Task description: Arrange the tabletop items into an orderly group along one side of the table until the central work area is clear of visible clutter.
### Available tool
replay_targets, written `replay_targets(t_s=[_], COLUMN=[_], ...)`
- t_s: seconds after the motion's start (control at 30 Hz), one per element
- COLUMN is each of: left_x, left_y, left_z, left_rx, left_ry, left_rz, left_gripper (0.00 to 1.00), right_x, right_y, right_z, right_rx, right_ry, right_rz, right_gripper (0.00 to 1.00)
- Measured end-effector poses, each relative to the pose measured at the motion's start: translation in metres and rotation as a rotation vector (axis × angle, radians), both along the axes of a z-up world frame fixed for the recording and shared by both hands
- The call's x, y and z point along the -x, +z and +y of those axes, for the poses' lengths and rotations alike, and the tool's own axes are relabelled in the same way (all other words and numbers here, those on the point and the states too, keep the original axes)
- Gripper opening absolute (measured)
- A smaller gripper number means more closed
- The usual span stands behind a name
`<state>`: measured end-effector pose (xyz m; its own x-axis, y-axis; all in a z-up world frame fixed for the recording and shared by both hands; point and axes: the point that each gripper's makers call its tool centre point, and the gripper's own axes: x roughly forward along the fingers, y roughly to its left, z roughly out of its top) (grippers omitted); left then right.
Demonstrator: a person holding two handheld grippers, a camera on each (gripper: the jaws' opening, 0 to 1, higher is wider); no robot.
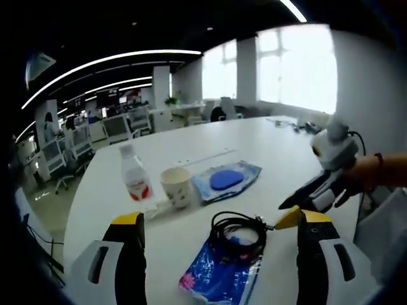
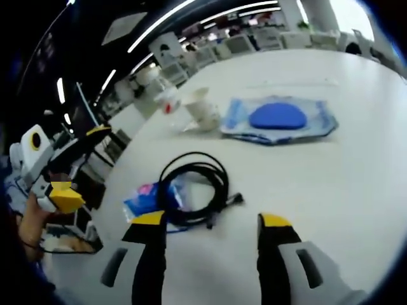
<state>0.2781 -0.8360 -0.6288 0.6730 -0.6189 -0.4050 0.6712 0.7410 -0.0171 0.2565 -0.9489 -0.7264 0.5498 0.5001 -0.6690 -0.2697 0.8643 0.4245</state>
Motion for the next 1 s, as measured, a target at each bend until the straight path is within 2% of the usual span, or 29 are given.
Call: replay_targets(t_s=[0.27,0.47,0.53,0.73,1.0], left_x=[0.005,0.006,0.008,0.014,0.019], left_y=[-0.002,0.001,0.000,-0.005,-0.009], left_z=[0.000,0.003,0.004,0.003,0.001], left_rx=[0.013,0.022,0.028,0.018,0.022], left_ry=[0.018,0.033,0.034,0.025,0.009], left_rz=[0.000,-0.005,0.003,0.018,0.023], left_gripper=[1.00,1.00,1.00,0.99,0.97], right_x=[-0.005,-0.012,-0.011,-0.016,-0.023], right_y=[-0.010,-0.018,-0.021,-0.025,-0.028], right_z=[0.004,0.008,0.011,0.012,0.010], right_rx=[-0.027,-0.056,-0.082,-0.094,-0.118], right_ry=[-0.057,-0.134,-0.151,-0.190,-0.270], right_rz=[0.058,0.113,0.153,0.180,0.229], right_gripper=[0.46,0.35,0.35,0.34,0.26])
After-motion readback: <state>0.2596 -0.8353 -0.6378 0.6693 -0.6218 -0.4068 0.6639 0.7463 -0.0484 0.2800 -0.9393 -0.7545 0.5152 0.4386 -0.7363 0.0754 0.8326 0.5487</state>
